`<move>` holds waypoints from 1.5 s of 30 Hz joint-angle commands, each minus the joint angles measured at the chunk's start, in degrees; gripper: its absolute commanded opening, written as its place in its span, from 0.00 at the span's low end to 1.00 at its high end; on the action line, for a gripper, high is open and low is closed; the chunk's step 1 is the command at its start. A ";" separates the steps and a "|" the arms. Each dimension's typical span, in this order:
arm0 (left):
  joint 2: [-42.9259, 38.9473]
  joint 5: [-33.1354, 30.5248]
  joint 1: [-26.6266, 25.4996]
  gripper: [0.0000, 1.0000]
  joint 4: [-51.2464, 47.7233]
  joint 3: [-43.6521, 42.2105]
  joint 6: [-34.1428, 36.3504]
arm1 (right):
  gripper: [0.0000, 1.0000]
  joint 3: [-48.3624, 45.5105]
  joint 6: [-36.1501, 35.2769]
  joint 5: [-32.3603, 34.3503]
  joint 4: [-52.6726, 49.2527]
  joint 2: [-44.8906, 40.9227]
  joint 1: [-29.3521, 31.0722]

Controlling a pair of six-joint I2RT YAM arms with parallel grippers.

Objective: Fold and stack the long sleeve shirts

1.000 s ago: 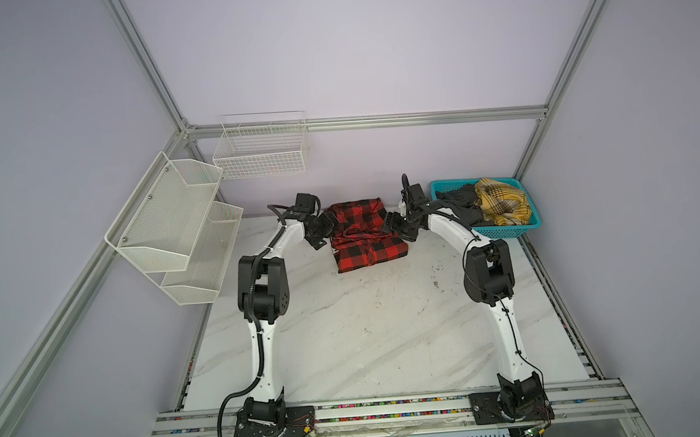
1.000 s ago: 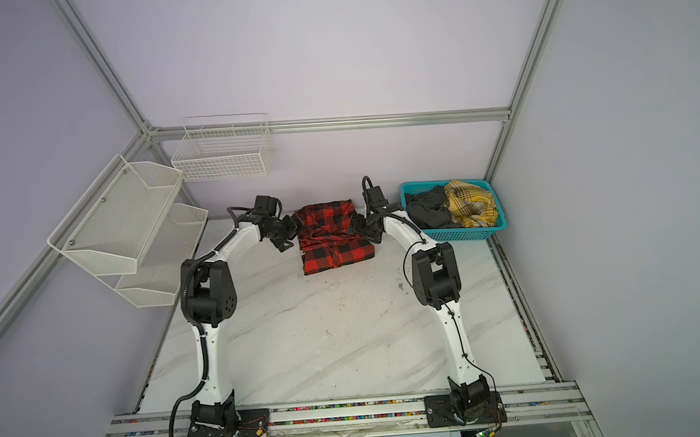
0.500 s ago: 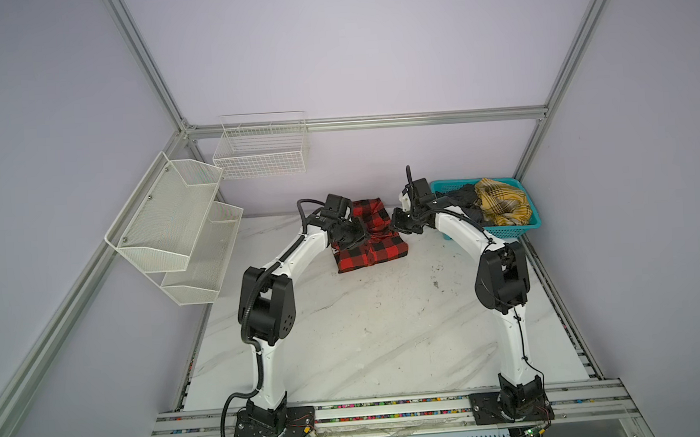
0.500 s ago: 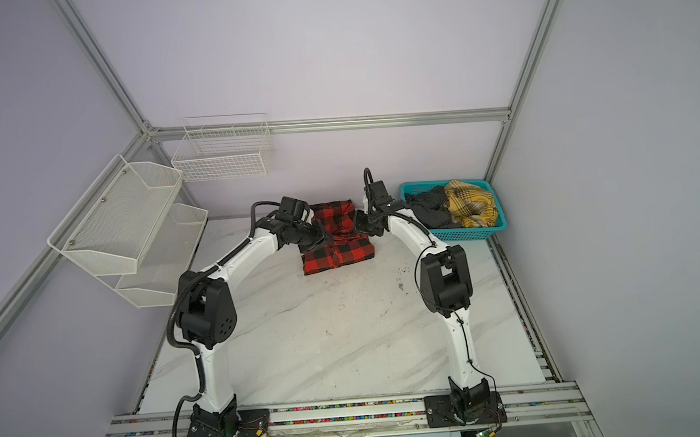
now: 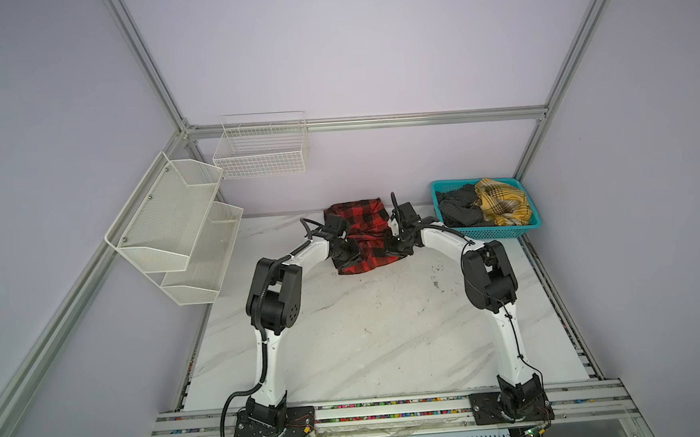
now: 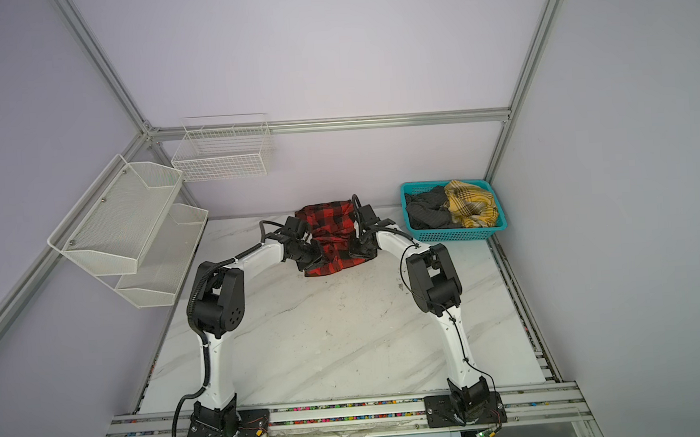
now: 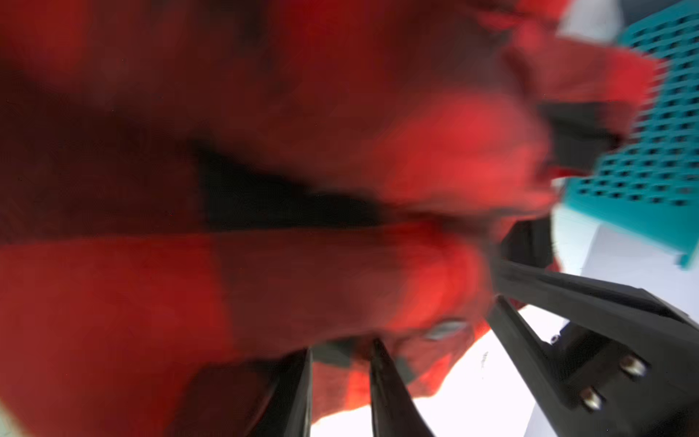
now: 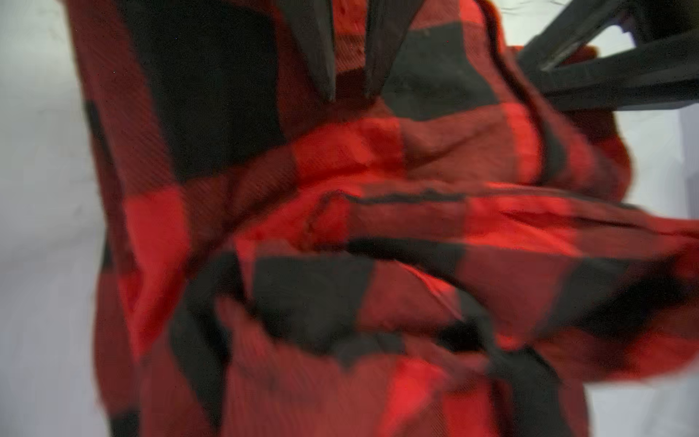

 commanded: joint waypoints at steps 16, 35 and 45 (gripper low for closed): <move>-40.70 0.36 -8.28 0.26 9.07 -51.97 -9.85 | 0.19 -46.44 14.72 2.27 9.35 -32.96 12.27; -14.91 2.77 1.88 0.26 -5.23 -5.89 3.15 | 0.24 -25.94 12.59 4.26 6.07 -23.71 10.76; -1.61 6.32 2.50 0.28 -3.21 8.63 1.56 | 0.30 -8.74 8.11 4.78 2.67 -11.31 4.70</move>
